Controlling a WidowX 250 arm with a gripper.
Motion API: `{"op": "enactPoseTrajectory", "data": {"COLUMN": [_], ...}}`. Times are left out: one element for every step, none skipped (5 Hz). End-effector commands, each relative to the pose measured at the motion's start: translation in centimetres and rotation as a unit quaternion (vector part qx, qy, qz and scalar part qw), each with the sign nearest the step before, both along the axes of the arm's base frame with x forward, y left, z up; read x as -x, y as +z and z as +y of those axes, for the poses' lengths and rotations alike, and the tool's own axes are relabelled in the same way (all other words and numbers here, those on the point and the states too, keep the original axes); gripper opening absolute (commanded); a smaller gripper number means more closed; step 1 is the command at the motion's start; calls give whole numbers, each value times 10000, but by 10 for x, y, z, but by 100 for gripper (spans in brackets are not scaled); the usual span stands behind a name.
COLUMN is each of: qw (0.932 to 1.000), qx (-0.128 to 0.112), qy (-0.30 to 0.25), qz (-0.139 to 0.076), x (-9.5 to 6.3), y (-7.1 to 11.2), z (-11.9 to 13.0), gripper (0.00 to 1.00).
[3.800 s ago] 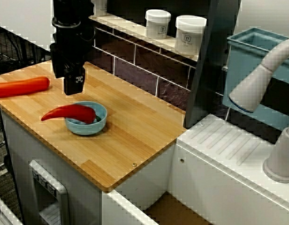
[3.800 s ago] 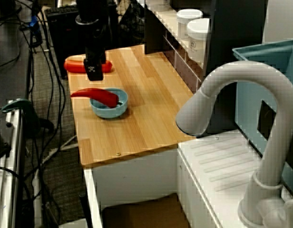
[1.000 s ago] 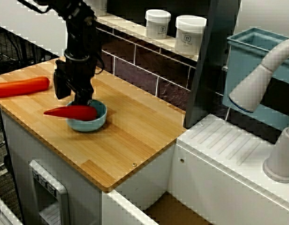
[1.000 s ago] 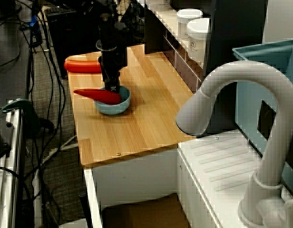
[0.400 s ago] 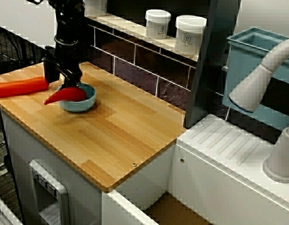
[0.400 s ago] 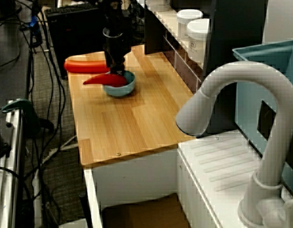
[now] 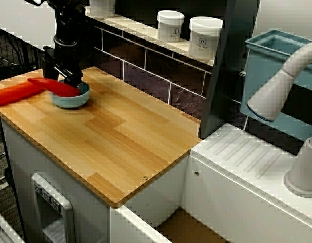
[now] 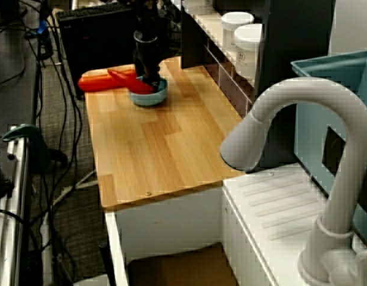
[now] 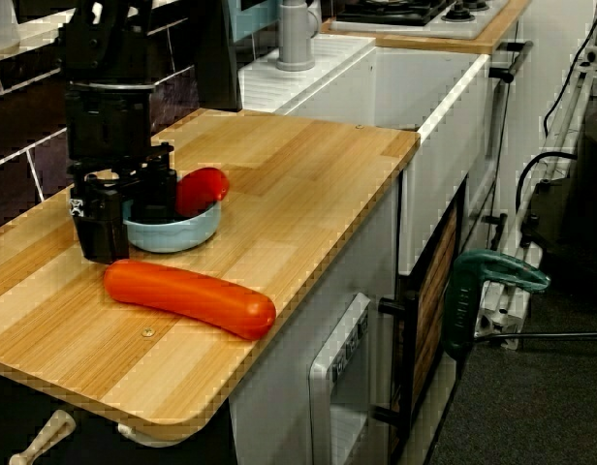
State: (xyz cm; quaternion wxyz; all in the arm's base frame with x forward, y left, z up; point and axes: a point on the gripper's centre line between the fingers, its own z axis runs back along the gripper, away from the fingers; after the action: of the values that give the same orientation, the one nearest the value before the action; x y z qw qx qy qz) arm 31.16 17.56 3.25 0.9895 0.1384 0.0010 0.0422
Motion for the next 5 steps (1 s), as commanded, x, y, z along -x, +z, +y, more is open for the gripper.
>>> {"op": "enactPoseTrajectory", "data": {"qw": [9999,10000,9998,9995,9990], "qx": [-47,56,103,268,437], "qy": [89,11,-160,-150,-123], "qz": [-53,-9,38,24,-10], "x": [-8,-7,-5,-6,-9], "y": [10,15,21,32,47], "z": [18,18,16,12,10], "gripper": [100,100,100,100,100]}}
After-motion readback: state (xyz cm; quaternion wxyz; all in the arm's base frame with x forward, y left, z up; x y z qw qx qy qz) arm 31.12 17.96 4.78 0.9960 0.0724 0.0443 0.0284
